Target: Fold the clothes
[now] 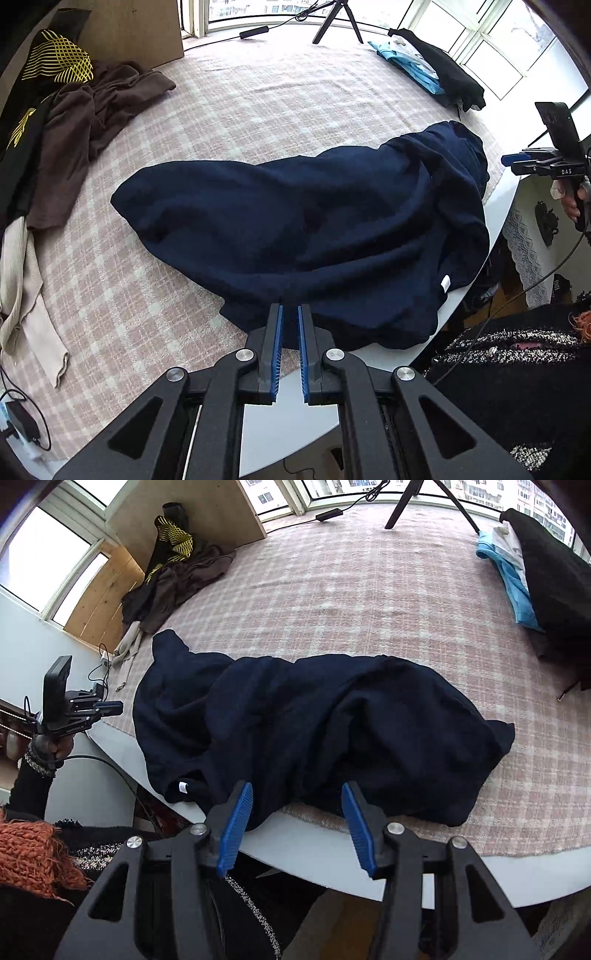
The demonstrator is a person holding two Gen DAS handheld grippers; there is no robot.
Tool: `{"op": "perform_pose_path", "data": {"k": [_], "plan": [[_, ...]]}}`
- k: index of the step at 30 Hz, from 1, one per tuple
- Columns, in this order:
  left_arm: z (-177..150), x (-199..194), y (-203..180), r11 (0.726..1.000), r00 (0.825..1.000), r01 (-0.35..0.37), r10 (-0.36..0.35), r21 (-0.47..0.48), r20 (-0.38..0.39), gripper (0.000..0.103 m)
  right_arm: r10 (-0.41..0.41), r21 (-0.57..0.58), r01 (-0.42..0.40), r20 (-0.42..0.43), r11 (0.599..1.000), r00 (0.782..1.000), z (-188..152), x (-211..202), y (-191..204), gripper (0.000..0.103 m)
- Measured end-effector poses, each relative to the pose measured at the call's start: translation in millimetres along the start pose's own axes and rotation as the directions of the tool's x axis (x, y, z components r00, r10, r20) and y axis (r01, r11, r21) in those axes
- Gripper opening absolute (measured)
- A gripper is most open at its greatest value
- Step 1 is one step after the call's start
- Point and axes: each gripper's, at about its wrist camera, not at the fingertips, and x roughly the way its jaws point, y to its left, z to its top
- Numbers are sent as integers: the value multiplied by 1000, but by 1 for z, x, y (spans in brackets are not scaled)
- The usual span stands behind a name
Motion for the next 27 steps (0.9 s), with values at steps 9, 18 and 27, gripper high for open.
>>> {"op": "perform_pose_path", "data": {"k": [9, 18, 27], "plan": [[1, 21, 8, 999, 995, 0, -4, -44, -105, 45, 68, -65, -68, -6, 996, 998, 35, 52, 49, 53], [12, 62, 0, 999, 991, -8, 2, -44, -136, 6, -34, -168, 25, -49, 986, 998, 61, 104, 75, 6], [21, -48, 37, 985, 989, -52, 74, -162, 127, 5, 28, 39, -46, 369, 998, 929, 45, -73, 23, 3]]}}
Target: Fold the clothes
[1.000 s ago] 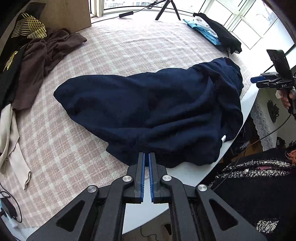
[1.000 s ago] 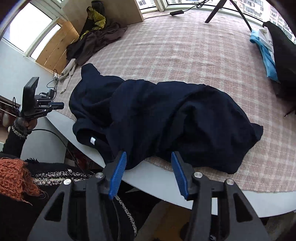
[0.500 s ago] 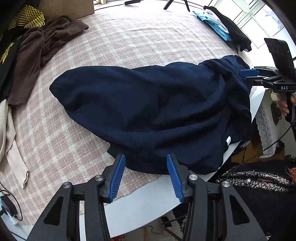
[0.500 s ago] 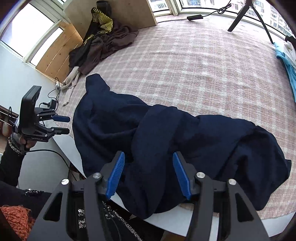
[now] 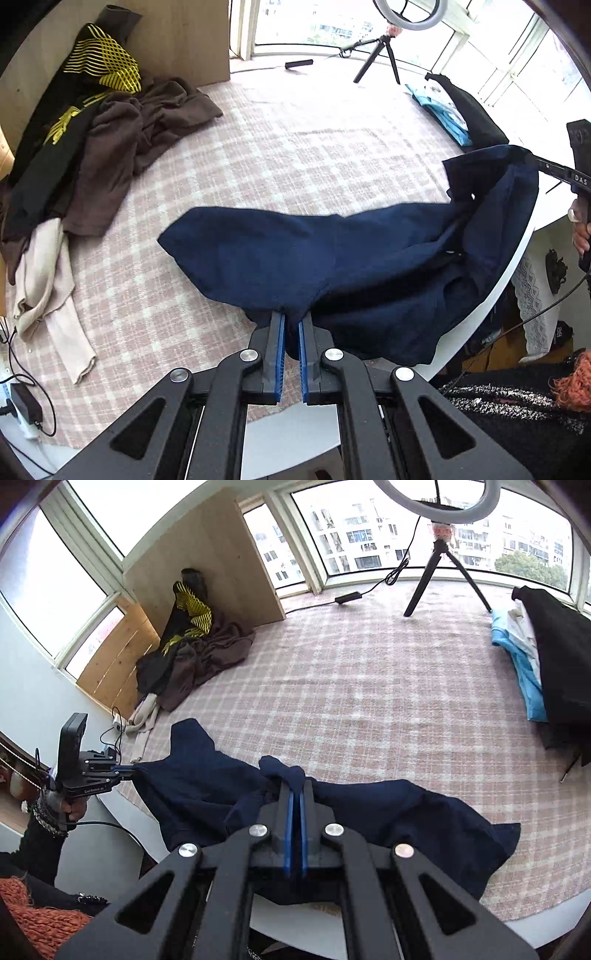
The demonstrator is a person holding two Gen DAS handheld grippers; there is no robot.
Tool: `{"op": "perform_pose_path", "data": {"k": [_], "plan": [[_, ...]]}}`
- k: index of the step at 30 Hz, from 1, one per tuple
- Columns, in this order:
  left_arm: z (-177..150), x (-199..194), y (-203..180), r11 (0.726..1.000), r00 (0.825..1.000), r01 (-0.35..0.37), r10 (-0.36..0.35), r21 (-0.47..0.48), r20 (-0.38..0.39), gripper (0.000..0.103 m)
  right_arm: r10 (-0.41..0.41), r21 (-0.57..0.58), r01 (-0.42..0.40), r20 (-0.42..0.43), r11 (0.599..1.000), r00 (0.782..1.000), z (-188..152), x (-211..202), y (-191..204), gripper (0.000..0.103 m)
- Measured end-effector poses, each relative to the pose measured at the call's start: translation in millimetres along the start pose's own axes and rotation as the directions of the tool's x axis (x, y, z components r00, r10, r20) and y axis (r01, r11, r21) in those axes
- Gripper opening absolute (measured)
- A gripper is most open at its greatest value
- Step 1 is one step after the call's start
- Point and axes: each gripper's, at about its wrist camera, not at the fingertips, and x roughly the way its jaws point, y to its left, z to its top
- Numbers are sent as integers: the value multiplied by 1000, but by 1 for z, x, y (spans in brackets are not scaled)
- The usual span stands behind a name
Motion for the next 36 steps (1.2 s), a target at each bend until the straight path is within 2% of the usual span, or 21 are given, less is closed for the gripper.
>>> {"op": "perform_pose_path", "data": {"k": [3, 4, 5, 6, 7, 8, 9, 10, 12, 13, 15, 16, 17, 18, 20, 22, 24, 27, 30, 34, 36], "plan": [[16, -19, 10, 999, 997, -15, 17, -37, 71, 6, -48, 96, 33, 167, 995, 985, 2, -63, -18, 3], [22, -17, 13, 999, 996, -19, 23, -48, 83, 6, -89, 126, 66, 186, 990, 978, -1, -72, -26, 3], [29, -15, 15, 998, 995, -23, 29, -60, 93, 7, -153, 149, 128, 165, 980, 974, -7, -70, -37, 3], [35, -3, 20, 997, 997, -14, 20, -71, 76, 10, -225, 162, 207, 101, 965, 969, -14, -59, -49, 7], [41, 11, 24, 998, 999, -19, 22, -59, 49, 12, -276, 169, 272, 1, 947, 961, -23, -41, -65, 19], [41, 26, 26, 997, 998, -62, 63, -44, 18, 15, -316, 171, 330, -106, 928, 943, -33, -20, -81, 25], [41, 41, 28, 994, 994, -106, 105, -28, -13, 18, -351, 165, 388, -213, 907, 912, -44, 0, -97, 28], [41, 55, 29, 989, 988, -146, 145, -11, -43, 19, -370, 149, 420, -279, 895, 886, -54, 15, -109, 28], [35, 66, 35, 988, 985, -151, 150, -9, -89, 20, -391, 115, 446, -324, 887, 861, -64, 27, -118, 28], [31, 65, 36, 989, 985, -146, 145, -9, -91, 20, -381, 97, 429, -319, 898, 868, -63, 29, -115, 28], [25, 59, 36, 989, 985, -149, 149, -1, -87, 29, -316, 45, 339, -266, 940, 911, -51, 27, -98, 31], [24, 53, 35, 987, 984, -158, 158, 7, -82, 32, -289, 3, 299, -243, 954, 926, -42, 28, -87, 42], [24, 47, 35, 985, 982, -171, 172, 15, -75, 38, -275, -52, 271, -226, 961, 934, -33, 33, -74, 51], [24, 43, 37, 983, 980, -186, 186, 15, -71, 42, -266, -113, 246, -222, 963, 938, -25, 40, -63, 64], [24, 36, 46, 978, 975, -210, 209, -4, -71, 45, -248, -236, 195, -221, 952, 943, -10, 57, -43, 66], [24, 30, 56, 973, 971, -229, 226, -39, -78, 45, -229, -324, 136, -269, 936, 936, -2, 82, -34, 66], [27, 29, 52, 980, 979, -194, 191, -34, -77, 45, -221, -366, 90, -334, 926, 916, 2, 108, -34, 66], [36, 39, 19, 984, 985, -147, 154, 99, -76, 45, -189, -375, 24, -411, 927, 892, 5, 134, -39, 66], [53, 62, -19, 967, 990, -86, 110, 239, -91, 45, -150, -366, -28, -448, 930, 881, 8, 144, -41, 66], [73, 98, -43, 940, 984, -50, 104, 337, -143, 45, -95, -346, -88, -480, 934, 872, 11, 146, -44, 66], [78, 112, -45, 936, 980, -32, 98, 350, -173, 40, -78, -337, -107, -491, 935, 868, 12, 144, -46, 66]]}}
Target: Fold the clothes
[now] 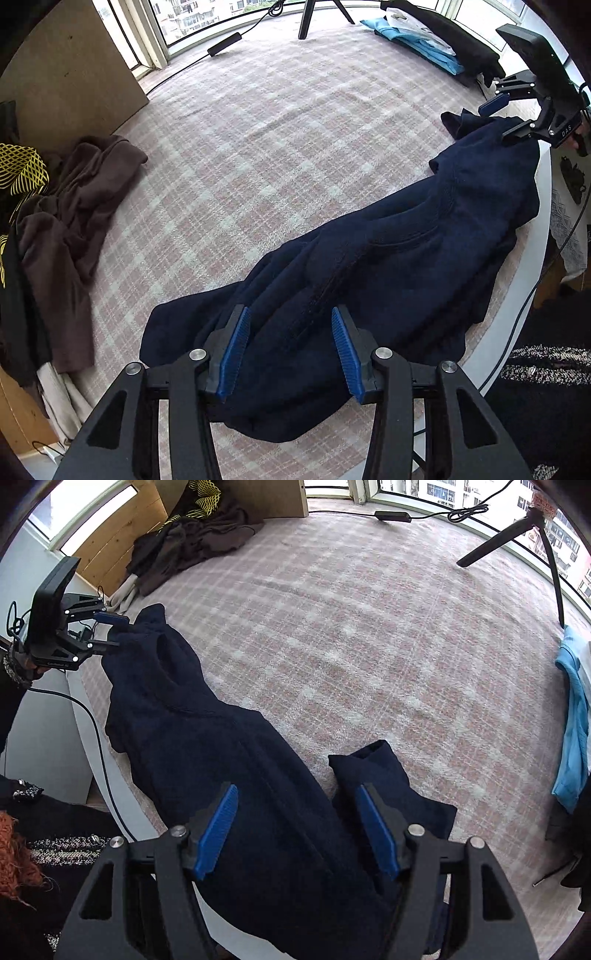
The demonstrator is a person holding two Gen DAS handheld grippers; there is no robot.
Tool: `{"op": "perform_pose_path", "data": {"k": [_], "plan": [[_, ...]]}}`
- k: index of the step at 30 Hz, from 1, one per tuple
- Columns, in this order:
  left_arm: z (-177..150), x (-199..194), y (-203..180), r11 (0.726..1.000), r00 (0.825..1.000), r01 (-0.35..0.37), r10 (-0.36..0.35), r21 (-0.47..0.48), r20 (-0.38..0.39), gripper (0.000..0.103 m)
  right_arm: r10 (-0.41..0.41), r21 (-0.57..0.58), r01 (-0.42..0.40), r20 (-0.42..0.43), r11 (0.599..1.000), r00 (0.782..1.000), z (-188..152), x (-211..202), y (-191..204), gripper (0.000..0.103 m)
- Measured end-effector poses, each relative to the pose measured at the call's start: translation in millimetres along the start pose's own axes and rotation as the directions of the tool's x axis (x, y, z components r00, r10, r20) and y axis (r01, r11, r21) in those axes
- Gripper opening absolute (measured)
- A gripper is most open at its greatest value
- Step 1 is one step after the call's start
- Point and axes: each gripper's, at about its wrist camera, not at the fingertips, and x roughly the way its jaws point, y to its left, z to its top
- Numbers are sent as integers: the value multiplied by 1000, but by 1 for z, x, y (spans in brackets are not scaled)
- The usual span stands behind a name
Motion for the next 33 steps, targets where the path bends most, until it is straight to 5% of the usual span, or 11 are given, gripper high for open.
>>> {"op": "perform_pose_path", "data": {"k": [6, 13, 20, 24, 27, 29, 30, 31, 33], "plan": [[4, 17, -9, 998, 997, 58, -57, 30, -47, 9, 39, 2, -39, -4, 999, 999, 2, -2, -8, 66], [-13, -15, -15, 997, 996, 72, -71, -6, 46, 7, 118, -63, -121, -40, 991, 992, 0, 9, 8, 66], [-35, -22, -17, 995, 995, 89, -86, -55, 42, 7, 50, -110, -56, -56, 992, 997, -3, 10, 7, 66], [-39, -19, -15, 993, 995, 95, -92, -70, 41, 7, 52, -93, -61, -98, 994, 994, -8, 18, 9, 35], [-39, -20, -16, 993, 994, 98, -94, -65, 54, 7, 34, -125, -46, -97, 991, 995, -16, 8, 19, 34], [-38, -20, -16, 992, 993, 109, -105, -58, 60, 7, 10, -151, -24, -92, 988, 996, -21, -2, 27, 24], [-37, -19, -16, 992, 992, 114, -111, -53, 60, 11, -3, -152, -10, -87, 988, 996, -23, -6, 29, 12], [-38, -18, -17, 994, 993, 100, -97, -35, 60, 13, -15, -149, 3, -82, 989, 997, -24, -11, 30, 10], [-39, -15, -19, 998, 996, 70, -70, 2, 61, 35, -34, -143, 24, -70, 989, 997, -27, -21, 33, 9]]}}
